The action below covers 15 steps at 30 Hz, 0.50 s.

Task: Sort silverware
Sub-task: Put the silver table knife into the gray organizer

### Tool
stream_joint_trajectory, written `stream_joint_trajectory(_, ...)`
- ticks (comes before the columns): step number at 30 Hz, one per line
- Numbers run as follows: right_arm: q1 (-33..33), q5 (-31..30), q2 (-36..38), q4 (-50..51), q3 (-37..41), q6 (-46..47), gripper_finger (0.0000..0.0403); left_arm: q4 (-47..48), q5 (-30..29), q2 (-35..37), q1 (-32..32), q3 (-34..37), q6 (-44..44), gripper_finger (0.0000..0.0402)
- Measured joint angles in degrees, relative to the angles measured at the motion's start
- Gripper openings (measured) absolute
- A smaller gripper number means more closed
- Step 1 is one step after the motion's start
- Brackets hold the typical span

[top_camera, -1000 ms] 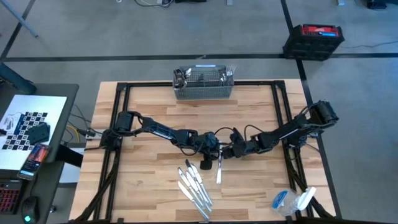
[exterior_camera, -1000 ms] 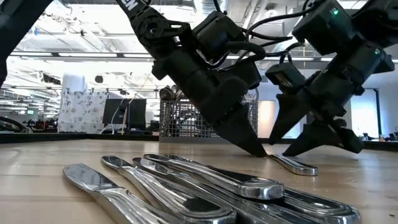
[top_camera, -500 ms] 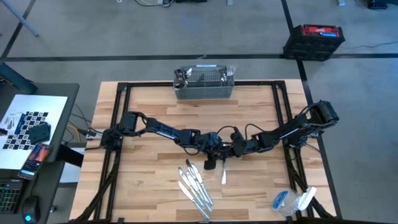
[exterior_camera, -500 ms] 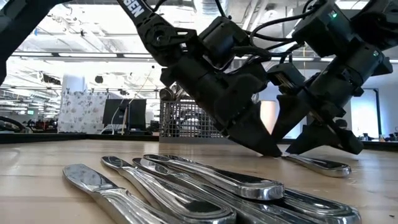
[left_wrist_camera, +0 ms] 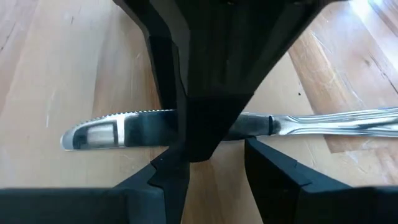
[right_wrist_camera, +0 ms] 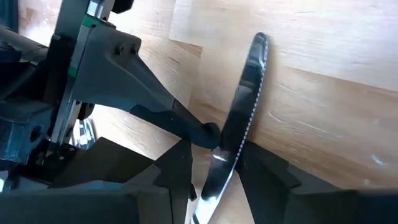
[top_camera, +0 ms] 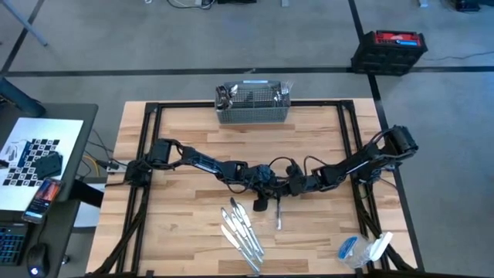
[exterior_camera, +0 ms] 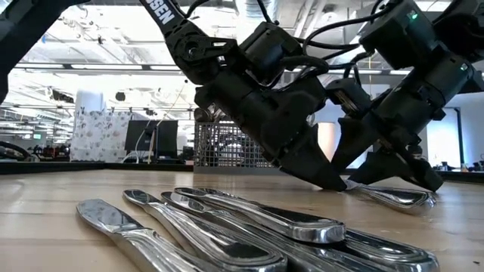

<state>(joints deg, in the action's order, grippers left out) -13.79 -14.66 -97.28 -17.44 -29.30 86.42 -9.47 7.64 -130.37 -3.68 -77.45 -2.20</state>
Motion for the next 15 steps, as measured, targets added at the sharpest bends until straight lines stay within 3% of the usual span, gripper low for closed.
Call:
stream_joint_trajectory(4,-1.0,-2.4,-0.3,0.7,-0.1,-0.2,0.0098,0.0,-0.2,0.0,0.0,0.0,0.2,0.0137)
stream_joint_trajectory(9,-2.7,-4.1,-0.5,1.9,-0.3,-1.9,0.0019,0.0,-0.2,0.0,0.0,-0.1,-0.5,0.0137)
stream_joint_trajectory(15,-3.3,-4.3,0.0,2.4,-0.2,-5.5,0.0003,2.1,-0.5,1.9,0.1,-0.1,-1.3,0.0137)
